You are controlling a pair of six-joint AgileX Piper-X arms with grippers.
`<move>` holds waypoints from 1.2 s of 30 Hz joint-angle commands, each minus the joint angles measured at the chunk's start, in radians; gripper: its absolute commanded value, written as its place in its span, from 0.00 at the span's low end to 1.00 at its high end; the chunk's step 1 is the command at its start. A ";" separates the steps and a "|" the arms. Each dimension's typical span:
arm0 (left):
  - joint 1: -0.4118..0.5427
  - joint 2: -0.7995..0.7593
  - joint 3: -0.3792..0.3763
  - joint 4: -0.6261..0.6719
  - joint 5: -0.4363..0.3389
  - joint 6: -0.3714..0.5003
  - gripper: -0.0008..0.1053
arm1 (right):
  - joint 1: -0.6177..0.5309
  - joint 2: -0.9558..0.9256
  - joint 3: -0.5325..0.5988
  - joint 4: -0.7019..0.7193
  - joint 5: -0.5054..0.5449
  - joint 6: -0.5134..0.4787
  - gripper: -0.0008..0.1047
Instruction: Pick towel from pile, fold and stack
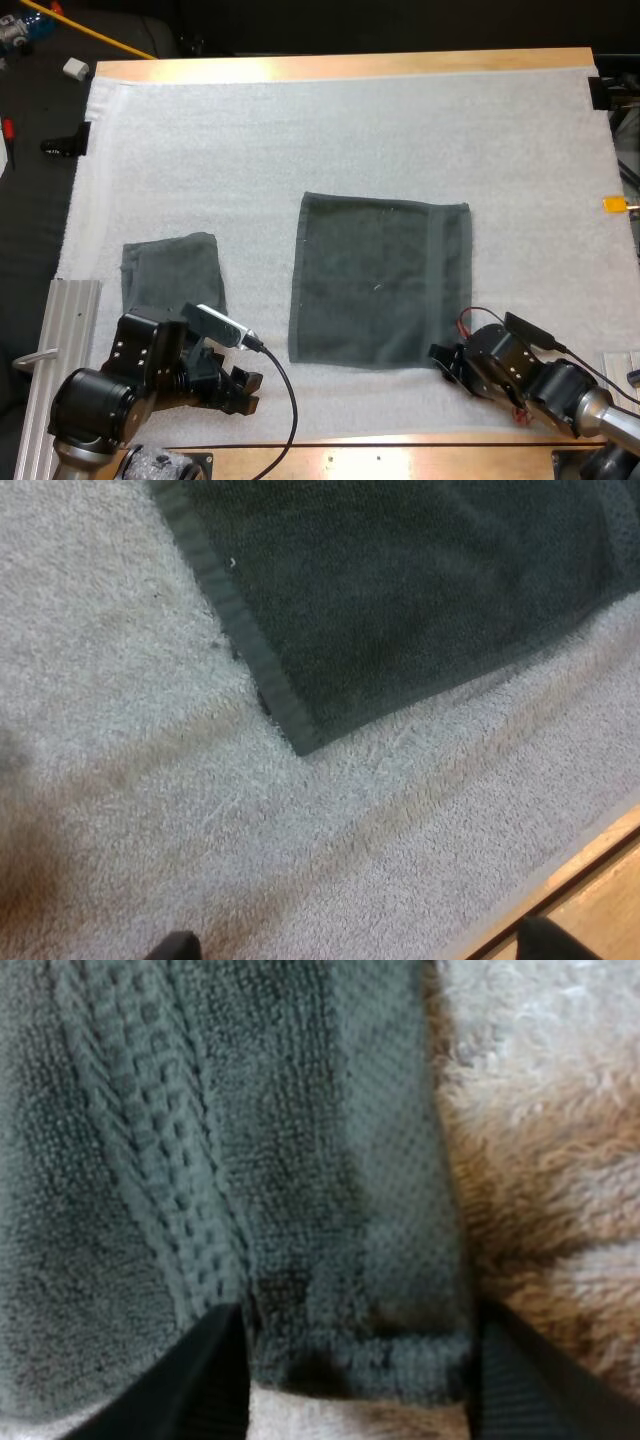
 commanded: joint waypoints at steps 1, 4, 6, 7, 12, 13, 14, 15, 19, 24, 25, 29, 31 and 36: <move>-0.001 -0.002 -0.001 -0.012 0.007 -0.004 0.58 | 0.002 0.027 0.012 0.008 -0.006 0.009 0.41; -0.002 -0.001 -0.002 -0.019 0.009 -0.004 0.58 | 0.003 0.028 0.012 0.007 0.002 0.012 0.23; -0.002 -0.002 -0.002 -0.019 0.009 -0.003 0.58 | 0.003 0.030 0.012 0.005 0.006 0.013 0.13; -0.002 -0.001 -0.001 -0.021 0.009 -0.003 0.58 | 0.003 0.028 0.013 0.005 0.008 0.010 0.10; -0.002 0.003 0.000 -0.040 0.009 -0.001 0.58 | 0.005 0.021 0.012 0.005 0.015 0.001 0.03; -0.001 0.004 -0.001 -0.045 0.009 -0.001 0.58 | 0.005 0.018 0.012 0.008 0.016 -0.002 0.03; -0.002 0.004 0.000 -0.052 0.009 0.001 0.58 | 0.004 0.014 0.012 0.008 0.017 -0.006 0.02; -0.001 0.003 0.000 -0.061 0.009 0.003 0.58 | 0.005 0.010 0.012 0.010 0.018 -0.009 0.01; 0.000 0.007 -0.001 -0.104 0.026 0.005 0.58 | 0.006 -0.023 0.011 0.032 0.022 -0.024 0.01; -0.002 -0.004 0.005 -0.130 0.058 0.001 0.58 | 0.003 -0.029 0.002 0.024 0.029 -0.024 0.01; -0.002 -0.003 0.008 -0.141 0.066 0.001 0.58 | 0.002 -0.035 0.002 0.032 0.031 -0.027 0.01; -0.002 0.026 0.027 -0.186 0.112 -0.006 0.58 | 0.002 -0.059 0.002 0.056 0.039 -0.031 0.01; -0.002 0.054 0.042 -0.209 0.130 -0.015 0.58 | 0.002 -0.066 0.002 0.063 0.039 -0.035 0.01; -0.001 0.179 0.075 -0.280 0.168 -0.039 0.58 | 0.002 -0.064 0.001 0.066 0.033 -0.035 0.01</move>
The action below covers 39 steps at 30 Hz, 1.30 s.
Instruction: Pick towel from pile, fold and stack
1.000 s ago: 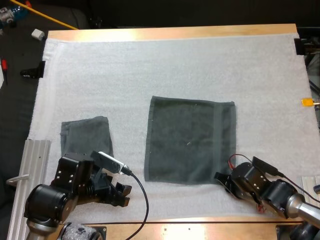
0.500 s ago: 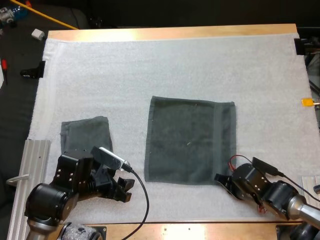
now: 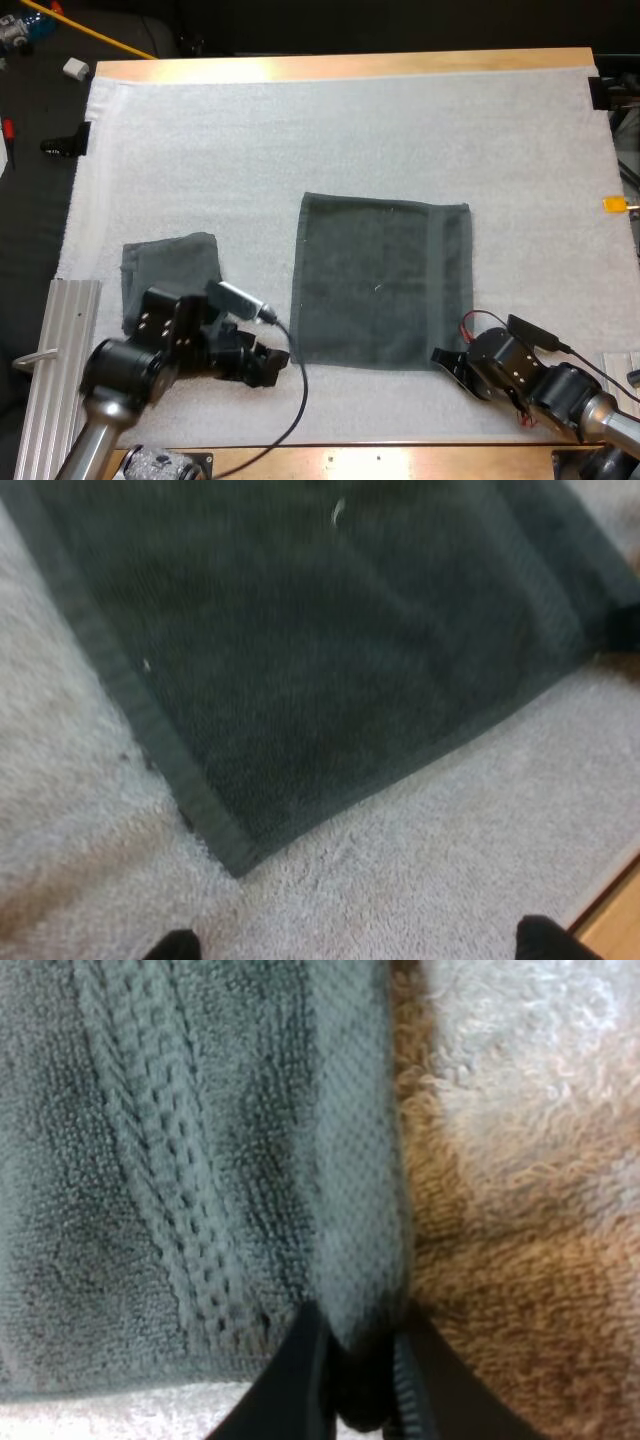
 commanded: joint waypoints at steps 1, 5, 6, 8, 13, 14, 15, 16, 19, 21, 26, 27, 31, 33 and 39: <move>-0.001 0.093 0.020 -0.062 0.034 -0.027 0.58 | 0.000 -0.001 -0.005 0.020 0.007 -0.011 0.01; 0.001 0.195 0.030 -0.111 0.047 -0.042 0.58 | -0.001 0.004 -0.006 0.022 0.006 -0.010 0.01; 0.002 0.221 0.031 -0.121 0.048 -0.045 0.58 | -0.001 0.005 -0.007 0.022 0.005 -0.011 0.01; 0.002 0.275 0.031 -0.140 0.050 -0.050 0.58 | 0.000 0.007 -0.007 0.021 0.006 -0.011 0.01; -0.002 0.331 0.026 -0.159 0.043 -0.045 0.58 | 0.000 0.002 -0.002 0.012 -0.001 -0.007 0.01; -0.002 0.355 0.027 -0.168 0.044 -0.046 0.58 | 0.000 0.004 0.000 0.013 -0.001 -0.007 0.01; -0.002 0.382 0.026 -0.176 0.047 -0.046 0.58 | 0.000 0.005 -0.001 0.013 -0.003 -0.007 0.01; -0.001 0.399 0.026 -0.180 0.050 -0.046 0.58 | -0.001 0.006 -0.001 0.015 -0.003 -0.007 0.01; 0.001 0.478 0.025 -0.204 0.069 -0.047 0.58 | -0.002 0.004 -0.003 0.015 -0.004 -0.008 0.01; 0.002 0.519 0.026 -0.215 0.088 -0.047 0.58 | 0.000 0.003 -0.002 0.015 -0.004 -0.007 0.01; 0.001 0.615 0.025 -0.240 0.138 -0.048 0.58 | 0.000 0.004 -0.002 0.016 -0.004 -0.008 0.01; 0.001 0.633 0.025 -0.246 0.146 -0.048 0.58 | -0.001 0.004 -0.002 0.016 -0.006 -0.008 0.01; 0.001 0.688 0.025 -0.263 0.169 -0.047 0.58 | -0.003 0.003 0.000 0.017 -0.007 -0.005 0.01; 0.000 0.714 0.027 -0.274 0.177 -0.048 0.58 | -0.001 0.001 -0.002 0.019 -0.007 -0.006 0.01; -0.001 0.748 0.027 -0.301 0.190 -0.048 0.58 | -0.001 0.003 0.000 0.015 -0.010 -0.011 0.01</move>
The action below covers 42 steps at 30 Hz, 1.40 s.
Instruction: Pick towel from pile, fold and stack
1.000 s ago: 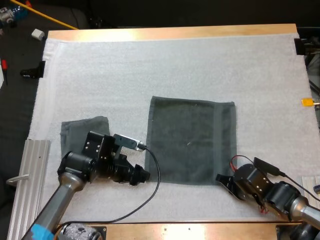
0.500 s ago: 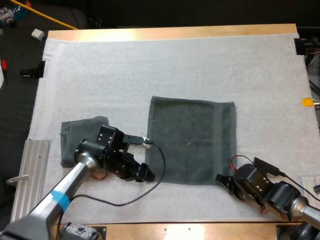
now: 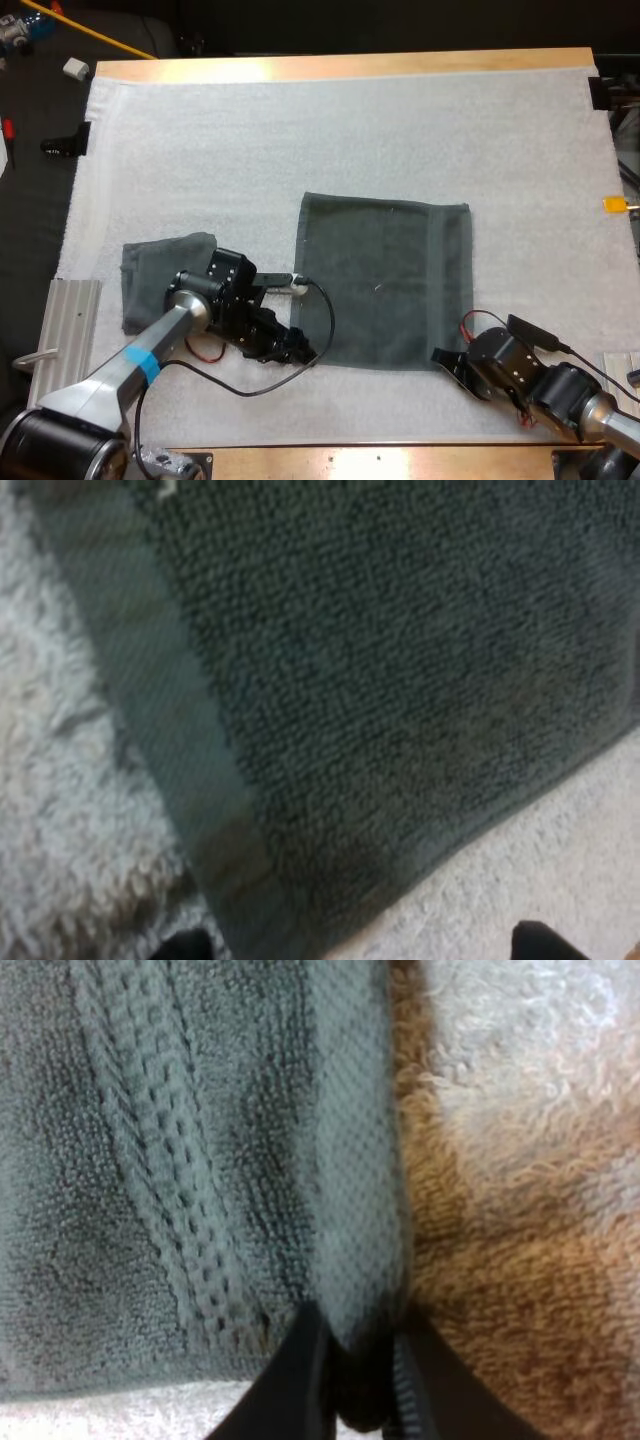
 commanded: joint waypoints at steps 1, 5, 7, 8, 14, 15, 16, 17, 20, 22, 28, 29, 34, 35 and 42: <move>-0.005 0.038 0.002 -0.034 0.019 -0.003 0.58 | -0.002 -0.002 -0.002 0.016 -0.007 -0.011 0.01; -0.006 0.060 0.003 -0.048 0.069 -0.006 0.57 | 0.000 -0.002 -0.001 0.020 -0.007 -0.010 0.01; -0.008 0.068 0.002 -0.049 0.079 -0.008 0.55 | -0.002 -0.002 -0.001 0.023 -0.009 -0.011 0.02; -0.009 0.067 0.002 -0.053 0.084 -0.008 0.52 | 0.000 -0.002 0.000 0.021 -0.007 -0.011 0.01; -0.005 0.069 0.002 -0.049 0.079 -0.013 0.22 | 0.000 0.001 -0.004 0.021 -0.008 -0.014 0.02; -0.004 0.067 0.002 -0.042 0.079 -0.014 0.16 | -0.001 0.001 -0.002 0.020 -0.009 -0.015 0.02; -0.003 0.066 0.002 -0.034 0.076 -0.013 0.07 | -0.003 0.000 -0.001 0.020 -0.014 -0.015 0.02; -0.003 0.066 0.001 -0.027 0.074 -0.012 0.02 | -0.002 0.000 -0.003 0.018 -0.017 -0.020 0.02; -0.006 0.061 0.003 -0.002 0.081 0.009 0.01 | -0.002 -0.001 -0.005 0.012 -0.025 -0.034 0.01; -0.006 0.054 0.003 0.015 0.086 0.033 0.01 | -0.003 0.001 -0.008 0.016 -0.032 -0.050 0.01; -0.019 -0.045 0.003 0.144 0.066 0.109 0.01 | -0.005 -0.045 -0.084 0.165 -0.041 -0.115 0.01; -0.027 -0.064 0.004 0.166 0.059 0.118 0.01 | -0.001 -0.055 -0.096 0.197 -0.042 -0.123 0.01; -0.105 -0.150 0.004 0.243 0.022 0.129 0.02 | 0.068 -0.100 -0.140 0.326 -0.048 -0.134 0.01; -0.118 -0.165 0.004 0.253 0.016 0.129 0.02 | 0.090 -0.108 -0.144 0.342 -0.045 -0.130 0.01; -0.117 -0.202 0.007 0.199 0.041 0.107 0.01 | 0.125 -0.121 -0.156 0.328 -0.033 -0.076 0.01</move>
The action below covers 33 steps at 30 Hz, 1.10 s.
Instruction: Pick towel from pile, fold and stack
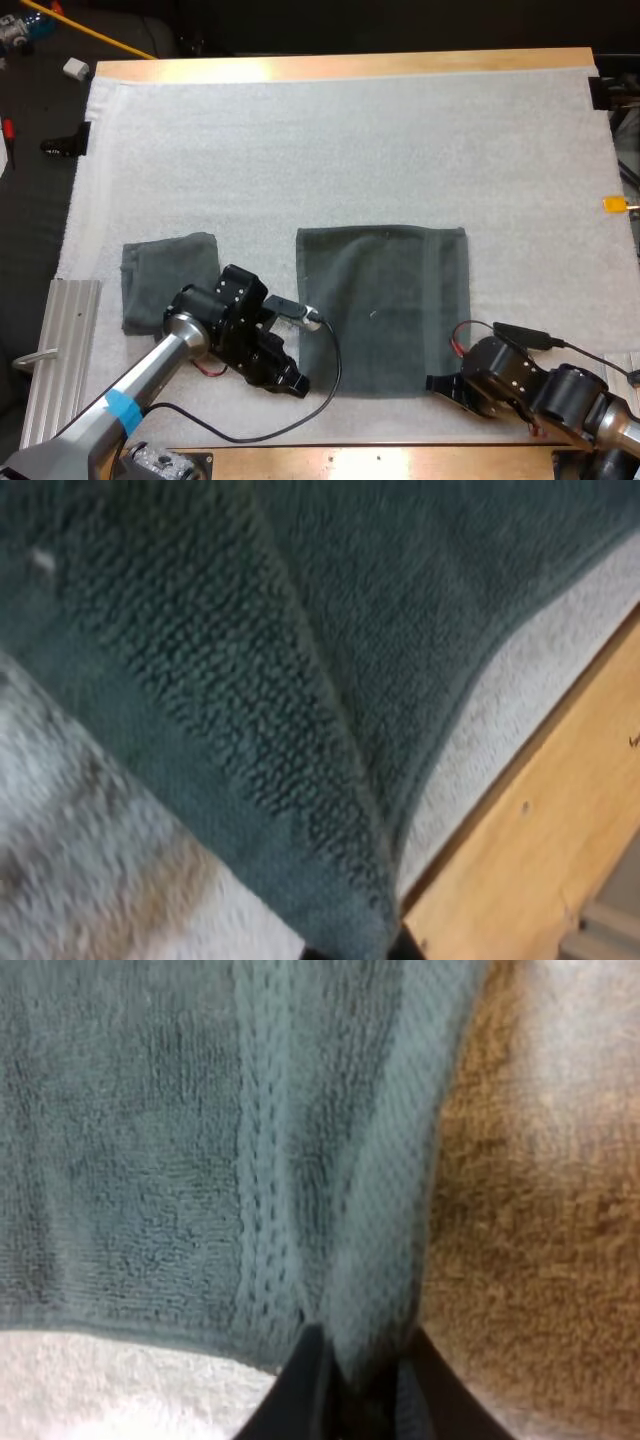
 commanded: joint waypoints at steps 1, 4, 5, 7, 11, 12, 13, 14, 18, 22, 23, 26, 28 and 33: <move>0.024 -0.005 0.006 -0.061 0.040 -0.027 0.02 | -0.017 0.000 -0.012 -0.029 0.006 0.034 0.01; 0.016 0.005 -0.001 -0.081 0.031 -0.041 0.01 | -0.008 -0.004 -0.005 -0.044 0.013 0.035 0.02; 0.024 0.017 -0.002 -0.133 0.042 -0.072 0.01 | -0.019 0.003 -0.005 -0.086 0.035 0.061 0.02; 0.042 0.036 -0.002 -0.188 0.062 -0.116 0.01 | -0.044 0.015 -0.007 -0.141 0.051 0.087 0.02; 0.104 0.081 -0.005 -0.301 0.147 -0.215 0.01 | -0.160 0.062 -0.009 -0.239 0.016 0.115 0.02; 0.120 0.090 -0.006 -0.328 0.174 -0.242 0.01 | -0.193 0.075 -0.010 -0.261 0.000 0.116 0.02; 0.137 0.101 -0.006 -0.356 0.201 -0.267 0.01 | -0.228 0.090 -0.010 -0.283 -0.020 0.117 0.02; 0.150 0.114 -0.006 -0.384 0.223 -0.290 0.01 | -0.260 0.102 -0.010 -0.304 -0.041 0.115 0.02; 0.196 0.143 -0.010 -0.476 0.261 -0.373 0.01 | -0.379 0.157 -0.012 -0.382 -0.128 0.111 0.02; 0.226 0.168 -0.012 -0.552 0.255 -0.429 0.01 | -0.466 0.206 -0.013 -0.430 -0.184 0.102 0.02; 0.237 0.173 -0.013 -0.569 0.254 -0.443 0.01 | -0.482 0.218 -0.014 -0.439 -0.194 0.099 0.02; 0.257 0.187 -0.016 -0.618 0.253 -0.472 0.01 | -0.514 0.244 -0.015 -0.459 -0.207 0.092 0.02; 0.257 0.189 -0.011 -0.632 0.255 -0.474 0.01 | -0.516 0.243 -0.013 -0.465 -0.193 0.108 0.02; 0.271 0.206 -0.011 -0.739 0.256 -0.527 0.01 | -0.556 0.283 -0.012 -0.539 -0.203 0.142 0.01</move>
